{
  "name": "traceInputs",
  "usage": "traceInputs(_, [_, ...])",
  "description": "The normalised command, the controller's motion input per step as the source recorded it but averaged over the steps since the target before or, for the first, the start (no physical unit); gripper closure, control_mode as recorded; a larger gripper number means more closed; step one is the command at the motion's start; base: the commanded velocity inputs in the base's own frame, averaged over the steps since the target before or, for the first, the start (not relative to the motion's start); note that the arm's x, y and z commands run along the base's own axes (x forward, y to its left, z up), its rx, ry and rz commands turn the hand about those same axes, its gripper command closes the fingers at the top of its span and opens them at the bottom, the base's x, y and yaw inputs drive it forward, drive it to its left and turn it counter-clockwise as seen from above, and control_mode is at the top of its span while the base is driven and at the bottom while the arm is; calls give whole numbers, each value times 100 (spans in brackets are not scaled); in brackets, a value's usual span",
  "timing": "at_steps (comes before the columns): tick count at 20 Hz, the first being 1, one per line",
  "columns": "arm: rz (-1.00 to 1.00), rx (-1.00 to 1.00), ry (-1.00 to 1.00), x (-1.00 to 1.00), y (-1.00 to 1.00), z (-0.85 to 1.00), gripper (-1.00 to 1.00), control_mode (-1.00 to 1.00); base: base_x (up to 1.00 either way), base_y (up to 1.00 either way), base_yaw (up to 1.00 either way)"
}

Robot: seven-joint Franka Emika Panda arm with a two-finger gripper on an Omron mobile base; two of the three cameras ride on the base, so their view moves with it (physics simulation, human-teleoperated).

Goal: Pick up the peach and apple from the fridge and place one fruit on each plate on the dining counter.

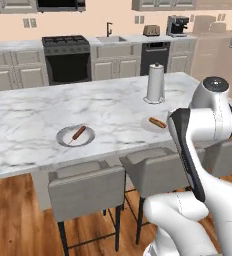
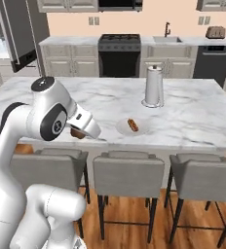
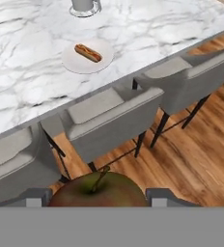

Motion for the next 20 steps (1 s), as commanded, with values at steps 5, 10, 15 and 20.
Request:
traceInputs(5, [0, 0, 0, 0, 0, 0, 100, 100, 43, -48, 29])
traceInputs(10, [0, 0, 0, 0, 0, 0, 100, 100, 47, -44, 21])
traceInputs(15, [0, 0, 0, 0, 0, 0, 100, 100, 41, -36, 16])
traceInputs(20, [0, 0, 0, 0, 0, 0, 100, 100, 46, -33, 14])
